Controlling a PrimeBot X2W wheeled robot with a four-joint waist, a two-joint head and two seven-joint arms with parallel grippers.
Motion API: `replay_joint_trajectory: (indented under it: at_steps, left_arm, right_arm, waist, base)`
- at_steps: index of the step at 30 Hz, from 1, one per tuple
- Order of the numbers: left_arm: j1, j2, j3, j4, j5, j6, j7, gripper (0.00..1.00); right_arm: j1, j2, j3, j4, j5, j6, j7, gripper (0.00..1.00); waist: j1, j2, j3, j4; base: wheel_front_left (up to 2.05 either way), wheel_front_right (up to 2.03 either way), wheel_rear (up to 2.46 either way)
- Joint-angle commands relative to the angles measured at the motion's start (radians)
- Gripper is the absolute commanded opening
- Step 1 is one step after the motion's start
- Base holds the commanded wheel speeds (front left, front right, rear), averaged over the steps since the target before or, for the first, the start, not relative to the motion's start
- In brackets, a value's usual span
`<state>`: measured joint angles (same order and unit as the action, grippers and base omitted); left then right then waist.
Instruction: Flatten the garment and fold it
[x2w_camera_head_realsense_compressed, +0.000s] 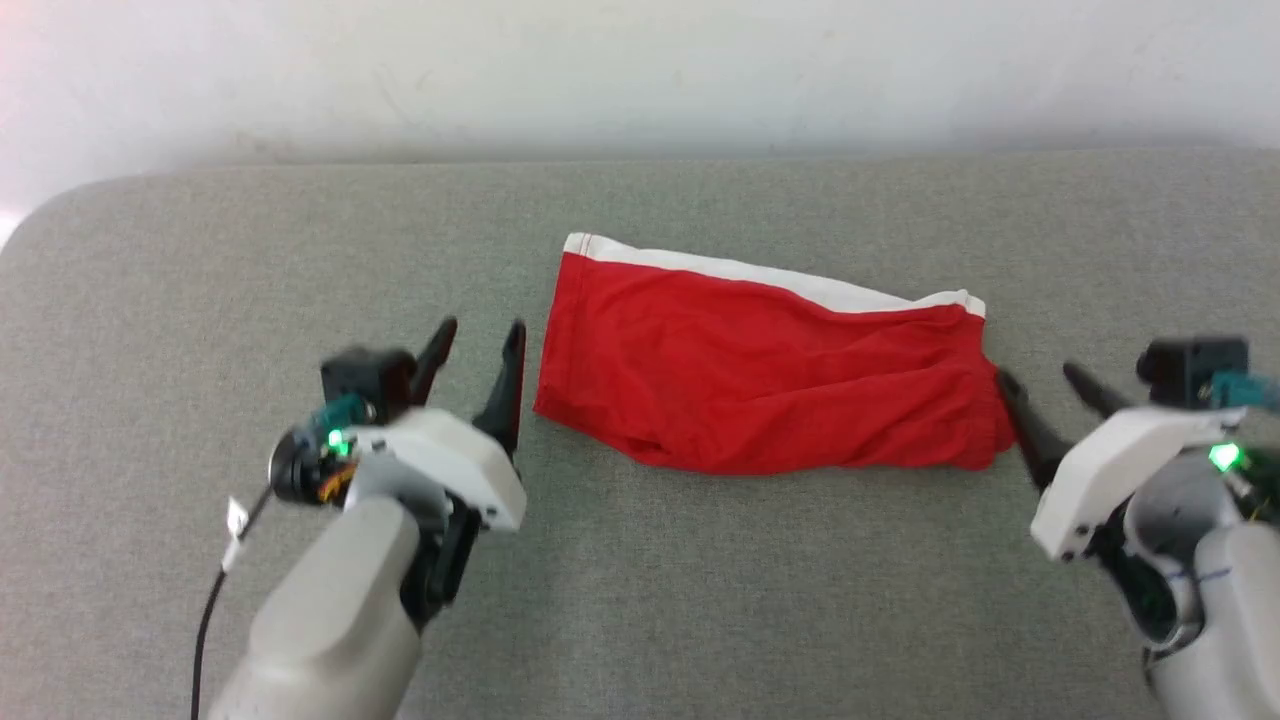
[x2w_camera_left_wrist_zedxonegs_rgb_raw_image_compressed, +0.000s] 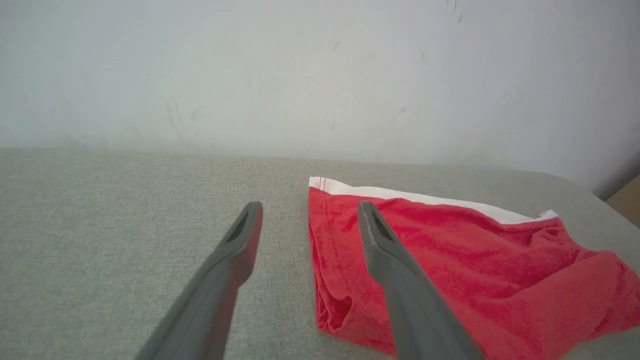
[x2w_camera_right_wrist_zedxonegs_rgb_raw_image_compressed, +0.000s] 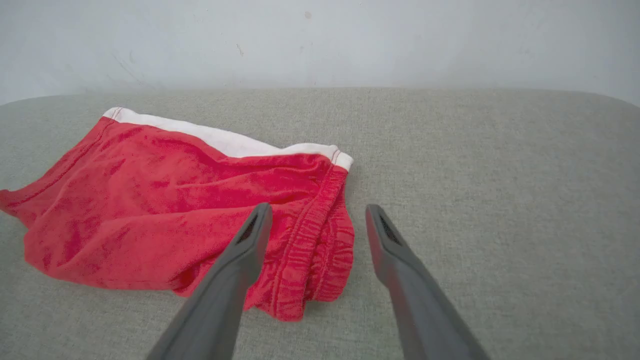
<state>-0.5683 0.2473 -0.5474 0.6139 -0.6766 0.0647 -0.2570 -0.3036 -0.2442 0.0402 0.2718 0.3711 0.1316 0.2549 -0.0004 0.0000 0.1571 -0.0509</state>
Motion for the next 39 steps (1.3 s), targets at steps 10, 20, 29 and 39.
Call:
replay_joint_trajectory:
  at_steps: [10,20,29,39]
  left_arm:
    - [0.107,0.030,-0.057,-0.125,0.045,0.096,0.132,1.00]
    - [0.063,0.025,-0.064,-0.156,0.025,0.147,0.270,1.00]
    - [0.053,0.028,-0.103,-0.112,0.004,0.173,0.451,0.40]
    - [0.076,0.031,-0.114,-0.194,0.004,0.173,0.435,0.00]
  right_arm:
    - [0.081,0.185,-0.195,-0.079,-0.112,-0.001,0.104,1.00]
    - [0.058,0.194,-0.191,-0.110,-0.085,-0.001,0.125,1.00]
    - [0.051,0.194,-0.189,-0.128,-0.084,-0.001,0.114,1.00]
    - [0.043,0.194,-0.187,-0.118,-0.051,-0.001,0.130,1.00]
  waist:
    - [0.0004,0.0000,0.050,-0.015]
    - [0.0004,0.0000,0.112,-0.038]
    - [0.0004,0.0000,0.148,-0.062]
    - [0.0004,0.0000,0.136,-0.035]
  base:
    - [0.00,0.00,0.00]
    - [0.00,0.00,0.00]
    - [0.00,0.00,0.00]
    - [0.00,0.00,0.00]
